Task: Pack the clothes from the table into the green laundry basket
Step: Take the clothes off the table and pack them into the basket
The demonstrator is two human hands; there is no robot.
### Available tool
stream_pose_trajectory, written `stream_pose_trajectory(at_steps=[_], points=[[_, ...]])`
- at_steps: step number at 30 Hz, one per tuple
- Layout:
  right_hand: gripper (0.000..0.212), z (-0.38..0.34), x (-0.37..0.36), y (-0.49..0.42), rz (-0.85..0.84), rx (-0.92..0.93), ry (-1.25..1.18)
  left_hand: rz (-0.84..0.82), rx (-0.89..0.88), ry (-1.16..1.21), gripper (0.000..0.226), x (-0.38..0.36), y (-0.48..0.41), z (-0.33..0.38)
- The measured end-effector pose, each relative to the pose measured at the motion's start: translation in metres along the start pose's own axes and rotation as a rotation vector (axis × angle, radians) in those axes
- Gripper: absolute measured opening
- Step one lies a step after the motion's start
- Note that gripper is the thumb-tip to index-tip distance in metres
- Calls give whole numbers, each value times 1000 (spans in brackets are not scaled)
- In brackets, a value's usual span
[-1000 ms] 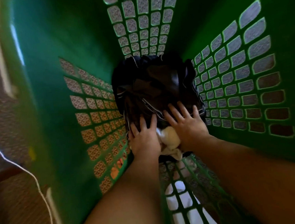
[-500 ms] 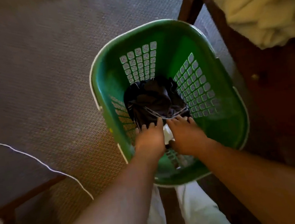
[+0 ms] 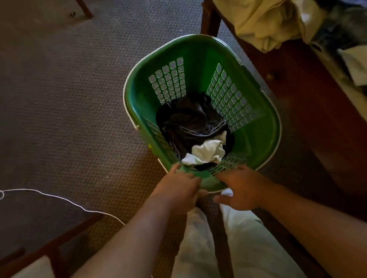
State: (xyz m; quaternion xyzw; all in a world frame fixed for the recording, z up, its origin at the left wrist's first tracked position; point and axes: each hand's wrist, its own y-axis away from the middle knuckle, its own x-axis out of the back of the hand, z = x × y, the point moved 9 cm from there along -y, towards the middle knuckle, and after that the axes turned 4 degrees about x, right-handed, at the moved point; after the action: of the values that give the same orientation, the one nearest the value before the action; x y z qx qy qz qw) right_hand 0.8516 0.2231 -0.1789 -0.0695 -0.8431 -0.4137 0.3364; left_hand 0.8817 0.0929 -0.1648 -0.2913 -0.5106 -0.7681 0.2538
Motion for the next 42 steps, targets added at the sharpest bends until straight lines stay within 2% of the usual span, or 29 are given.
stream_pose_trajectory(at_steps=[3, 8, 13, 17, 24, 27, 29, 31, 33, 37, 42], points=[[65, -2, -6, 3, -26, 14, 135, -25, -64, -150, 46, -8, 5, 1], [38, -7, -17, -3, 68, -19, 293, 58, -56, -241, 39, -6, 7, -6], [27, -21, -17, -12, 197, -22, 237, 117, 44, -241, 30, 0, 14, -15], [32, -37, -25, -23, 132, -28, 183, 104, 94, -248, 29, 3, 23, -26], [34, -29, -25, -18, 129, -30, 224, 132, 85, -199, 27, 8, 20, -17], [44, -29, -26, -18, 56, -5, 251, 94, 129, -136, 33, 5, 20, -18], [57, -35, -22, -21, 24, 53, 180, 69, 164, -26, 47, 4, 20, -19], [62, -34, -3, -26, 82, 56, 35, 86, 165, 99, 70, 10, 17, -16], [58, -28, 27, -30, 203, 5, -16, 143, 173, 151, 82, 21, 10, -13], [60, -21, 66, -30, 274, -107, 19, 204, 286, 227, 69, 39, -1, -20], [65, -27, 92, -11, 291, -164, 62, 239, 284, 254, 65, 76, 2, -16]])
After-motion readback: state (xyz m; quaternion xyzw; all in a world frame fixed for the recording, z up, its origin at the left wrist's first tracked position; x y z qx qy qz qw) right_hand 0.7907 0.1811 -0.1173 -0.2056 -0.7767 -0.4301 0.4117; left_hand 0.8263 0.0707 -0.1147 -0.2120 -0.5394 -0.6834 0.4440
